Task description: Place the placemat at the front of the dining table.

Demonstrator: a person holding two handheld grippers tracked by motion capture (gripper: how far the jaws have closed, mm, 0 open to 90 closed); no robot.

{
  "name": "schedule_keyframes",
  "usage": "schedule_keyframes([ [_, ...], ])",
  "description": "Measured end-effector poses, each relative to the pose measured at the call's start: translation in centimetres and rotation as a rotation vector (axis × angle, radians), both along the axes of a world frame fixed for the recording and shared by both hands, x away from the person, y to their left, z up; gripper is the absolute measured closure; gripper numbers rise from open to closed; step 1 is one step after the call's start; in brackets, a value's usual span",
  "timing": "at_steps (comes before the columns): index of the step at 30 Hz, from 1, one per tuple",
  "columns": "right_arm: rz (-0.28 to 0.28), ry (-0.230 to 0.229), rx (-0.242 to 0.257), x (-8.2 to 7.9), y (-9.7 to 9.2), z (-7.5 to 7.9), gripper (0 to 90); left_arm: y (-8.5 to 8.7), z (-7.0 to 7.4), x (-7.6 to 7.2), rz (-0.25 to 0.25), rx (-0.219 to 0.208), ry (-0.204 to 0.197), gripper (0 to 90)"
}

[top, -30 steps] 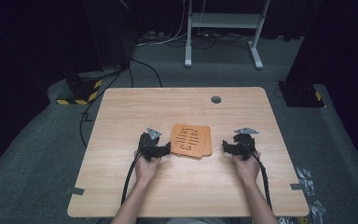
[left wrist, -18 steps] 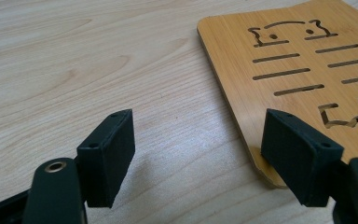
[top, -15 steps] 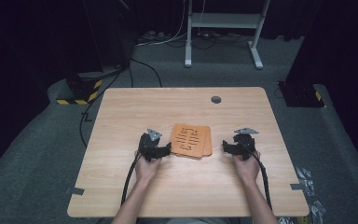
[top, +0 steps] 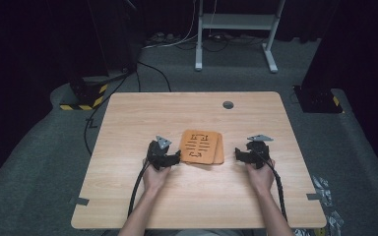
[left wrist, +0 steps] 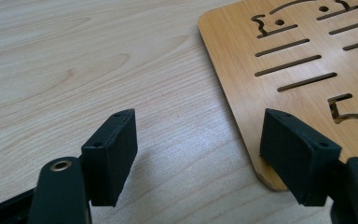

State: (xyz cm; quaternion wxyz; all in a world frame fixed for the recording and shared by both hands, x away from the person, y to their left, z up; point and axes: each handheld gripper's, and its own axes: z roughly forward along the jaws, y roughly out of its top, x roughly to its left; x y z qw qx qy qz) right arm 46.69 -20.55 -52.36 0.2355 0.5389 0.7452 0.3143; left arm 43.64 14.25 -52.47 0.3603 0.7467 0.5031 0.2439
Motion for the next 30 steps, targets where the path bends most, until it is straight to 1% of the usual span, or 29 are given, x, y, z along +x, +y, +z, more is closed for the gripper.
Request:
schedule_keyframes([
  [2, 0.002, 0.000, -0.002, 0.01, -0.02, 0.00, 21.0, -0.02, -0.03, 0.04, 0.000, 0.002, 0.000, 27.5],
  [6, 0.000, 0.000, 0.000, 0.00, 0.00, 0.00, 21.1, -0.12, -0.01, 0.05, -0.004, 0.020, -0.005, 28.1],
  [7, 0.001, -0.001, -0.002, 0.01, -0.01, 0.00, 21.1, -0.21, -0.05, 0.01, 0.006, 0.011, -0.004, 28.2],
  [11, -0.001, 0.000, 0.001, 0.00, 0.01, 0.00, 21.0, -0.19, -0.05, 0.03, 0.004, 0.012, -0.005, 28.2],
  [12, 0.001, -0.001, -0.001, 0.01, -0.01, 0.00, 21.0, -0.11, -0.02, 0.08, -0.006, 0.020, -0.005, 28.3],
  [15, -0.001, 0.001, 0.000, 0.00, 0.01, 0.00, 21.0, -0.15, -0.02, 0.07, -0.003, 0.017, -0.004, 28.2],
  [22, -0.002, 0.001, 0.002, 0.02, 0.02, 0.00, 21.0, -0.03, -0.05, 0.20, 0.001, -0.004, 0.009, 27.7],
  [28, -0.007, 0.001, 0.000, -0.01, 0.05, 0.00, 20.8, 0.30, -0.11, 0.49, 0.010, -0.044, 0.042, 26.1],
  [30, 0.008, 0.017, 0.005, -0.10, 0.01, 0.08, 20.4, 0.39, -0.10, 0.53, 0.012, -0.050, 0.050, 26.0],
])
